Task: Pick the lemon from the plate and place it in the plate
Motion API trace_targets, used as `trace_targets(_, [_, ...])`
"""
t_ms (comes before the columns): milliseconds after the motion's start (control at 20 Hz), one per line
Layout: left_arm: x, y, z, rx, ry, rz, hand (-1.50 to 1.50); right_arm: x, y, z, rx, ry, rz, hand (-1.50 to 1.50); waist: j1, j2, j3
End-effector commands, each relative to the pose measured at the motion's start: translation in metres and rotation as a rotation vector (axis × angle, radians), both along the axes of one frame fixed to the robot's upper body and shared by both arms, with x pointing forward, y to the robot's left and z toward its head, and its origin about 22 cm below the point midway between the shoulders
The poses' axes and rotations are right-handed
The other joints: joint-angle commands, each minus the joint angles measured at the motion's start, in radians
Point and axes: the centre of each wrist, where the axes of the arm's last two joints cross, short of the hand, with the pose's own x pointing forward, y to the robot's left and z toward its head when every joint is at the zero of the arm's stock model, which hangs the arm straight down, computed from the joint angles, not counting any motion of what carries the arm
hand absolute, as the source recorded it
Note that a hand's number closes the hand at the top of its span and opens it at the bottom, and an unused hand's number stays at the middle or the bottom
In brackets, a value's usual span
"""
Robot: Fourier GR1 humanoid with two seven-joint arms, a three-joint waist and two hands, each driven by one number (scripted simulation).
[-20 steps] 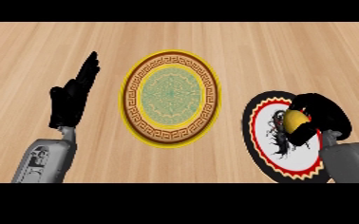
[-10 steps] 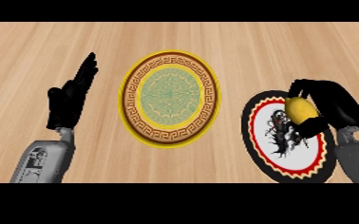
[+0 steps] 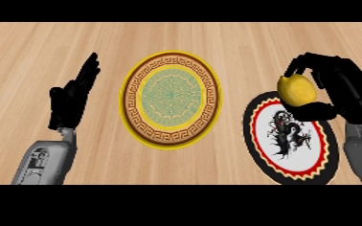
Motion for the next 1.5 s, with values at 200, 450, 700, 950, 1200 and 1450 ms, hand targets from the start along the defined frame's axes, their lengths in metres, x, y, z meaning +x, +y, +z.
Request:
trace_targets(200, [-0.01, 0.001, -0.004, 0.014, 0.006, 0.01, 0.0, -0.01, 0.076, 0.037, 0.101, 0.058, 0.164, 1.5, 0.008, -0.002, -0.001])
trace_targets(450, [0.001, 0.004, 0.008, -0.002, -0.001, -0.017, 0.0, 0.025, 0.138, 0.026, 0.123, 0.126, 0.185, 1.5, 0.017, 0.003, 0.0])
trace_targets(700, [0.016, 0.013, 0.004, 0.006, -0.002, 0.007, 0.0, 0.029, 0.208, 0.007, 0.138, 0.161, 0.251, 1.5, 0.014, 0.006, -0.001])
trace_targets(950, [-0.006, 0.001, 0.007, 0.006, -0.009, -0.007, 0.0, 0.049, 0.226, -0.031, -0.058, 0.176, 0.188, 1.5, 0.026, 0.004, 0.0])
trace_targets(1200, [0.006, -0.008, -0.004, 0.018, -0.005, -0.019, 0.0, 0.056, 0.238, -0.063, -0.052, 0.288, 0.123, 1.5, 0.027, 0.007, 0.0])
trace_targets(1450, [0.007, -0.024, -0.008, -0.001, -0.046, -0.065, 0.0, 0.07, 0.238, -0.087, 0.05, 0.397, 0.075, -1.5, 0.062, 0.018, 0.0])
